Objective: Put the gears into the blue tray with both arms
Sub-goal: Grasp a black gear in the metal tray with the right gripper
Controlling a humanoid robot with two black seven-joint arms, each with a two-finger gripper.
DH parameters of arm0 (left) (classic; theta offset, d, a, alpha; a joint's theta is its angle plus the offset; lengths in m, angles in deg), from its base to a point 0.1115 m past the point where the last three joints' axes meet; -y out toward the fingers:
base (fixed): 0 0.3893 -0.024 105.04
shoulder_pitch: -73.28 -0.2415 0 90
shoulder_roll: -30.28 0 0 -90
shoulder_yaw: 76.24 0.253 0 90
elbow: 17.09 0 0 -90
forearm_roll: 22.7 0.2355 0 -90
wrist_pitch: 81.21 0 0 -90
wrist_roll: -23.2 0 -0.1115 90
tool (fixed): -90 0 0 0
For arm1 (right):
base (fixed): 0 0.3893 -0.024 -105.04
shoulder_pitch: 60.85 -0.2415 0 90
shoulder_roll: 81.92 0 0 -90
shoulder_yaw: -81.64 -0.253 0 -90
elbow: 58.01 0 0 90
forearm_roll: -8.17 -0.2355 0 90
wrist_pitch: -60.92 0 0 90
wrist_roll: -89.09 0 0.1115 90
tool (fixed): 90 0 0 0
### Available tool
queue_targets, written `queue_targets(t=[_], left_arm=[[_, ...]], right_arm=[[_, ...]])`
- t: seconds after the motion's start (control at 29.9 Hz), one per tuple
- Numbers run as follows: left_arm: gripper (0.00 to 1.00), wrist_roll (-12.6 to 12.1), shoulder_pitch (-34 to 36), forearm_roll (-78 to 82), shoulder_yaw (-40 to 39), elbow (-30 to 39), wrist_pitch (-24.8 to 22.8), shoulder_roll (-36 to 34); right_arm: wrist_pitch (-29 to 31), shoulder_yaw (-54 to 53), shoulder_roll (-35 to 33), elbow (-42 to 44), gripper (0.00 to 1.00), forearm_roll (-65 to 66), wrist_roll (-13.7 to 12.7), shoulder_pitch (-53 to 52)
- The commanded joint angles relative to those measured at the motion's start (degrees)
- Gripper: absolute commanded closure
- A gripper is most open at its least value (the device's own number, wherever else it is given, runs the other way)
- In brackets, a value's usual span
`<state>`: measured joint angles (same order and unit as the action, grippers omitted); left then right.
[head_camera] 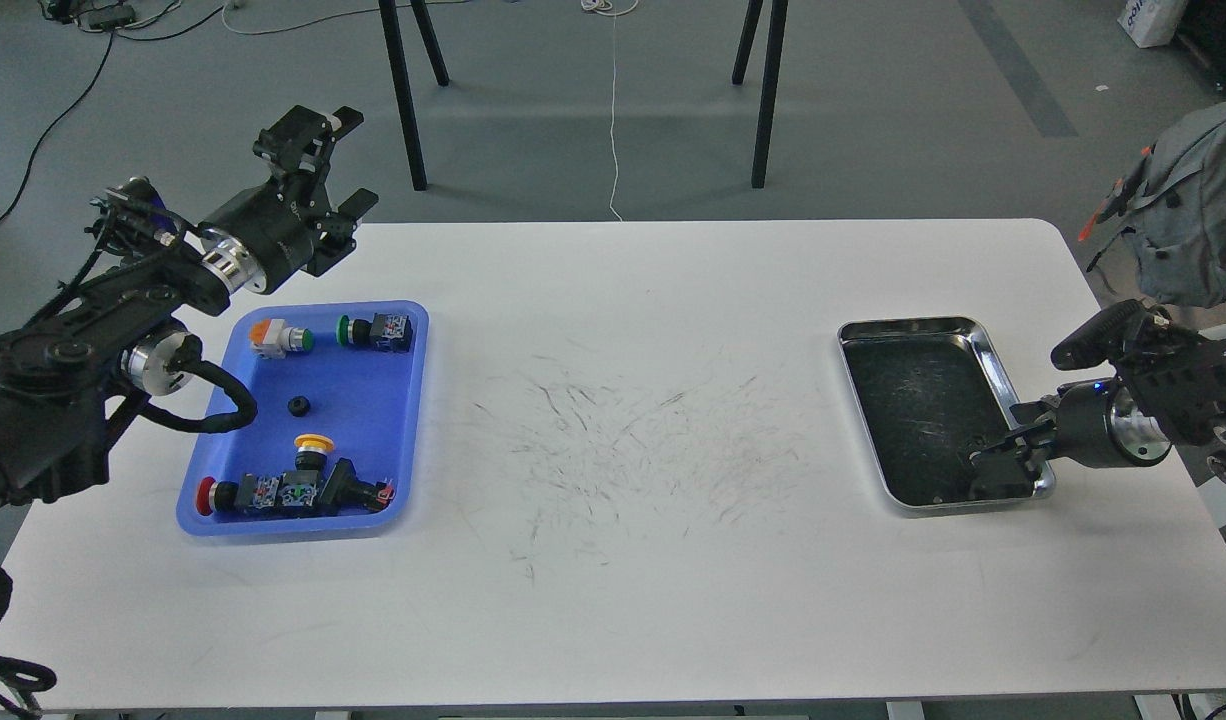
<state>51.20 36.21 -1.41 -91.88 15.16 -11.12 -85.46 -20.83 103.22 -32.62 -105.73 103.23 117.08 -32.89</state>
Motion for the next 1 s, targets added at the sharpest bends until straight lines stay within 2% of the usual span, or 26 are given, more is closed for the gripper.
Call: queue_targets(t=[0.0, 0.27, 0.37, 0.5, 0.87, 0.97], left_arm=[[0.00, 0.0, 0.0, 0.0, 0.0, 0.0, 0.0, 0.0], [0.00, 0.0, -0.4, -0.5, 0.0, 0.0, 0.0, -0.4], [0.00, 0.0, -0.4, -0.5, 0.0, 0.0, 0.0, -0.4], [0.00, 0.0, -0.5, -0.5, 0.0, 0.0, 0.0, -0.4], [0.00, 0.0, -0.5, -0.6, 0.0, 0.0, 0.2, -0.4], [0.00, 0.0, -0.5, -0.5, 0.0, 0.0, 0.2, -0.4]], right_arm=[[-0.4, 0.0, 0.5, 0.3, 0.10, -0.1, 0.0, 0.5], [-0.4, 0.0, 0.8, 0.3, 0.16, -0.1, 0.0, 0.6], [-0.6, 0.0, 1.0, 0.3, 0.24, 0.0, 0.0, 0.6], [-0.8, 0.1, 1.2, 0.5, 0.30, 0.0, 0.0, 0.6], [-0.8, 0.2, 1.1, 0.6, 0.36, 0.0, 0.0, 0.5], [-0.8, 0.2, 1.1, 0.5, 0.40, 0.0, 0.0, 0.5]])
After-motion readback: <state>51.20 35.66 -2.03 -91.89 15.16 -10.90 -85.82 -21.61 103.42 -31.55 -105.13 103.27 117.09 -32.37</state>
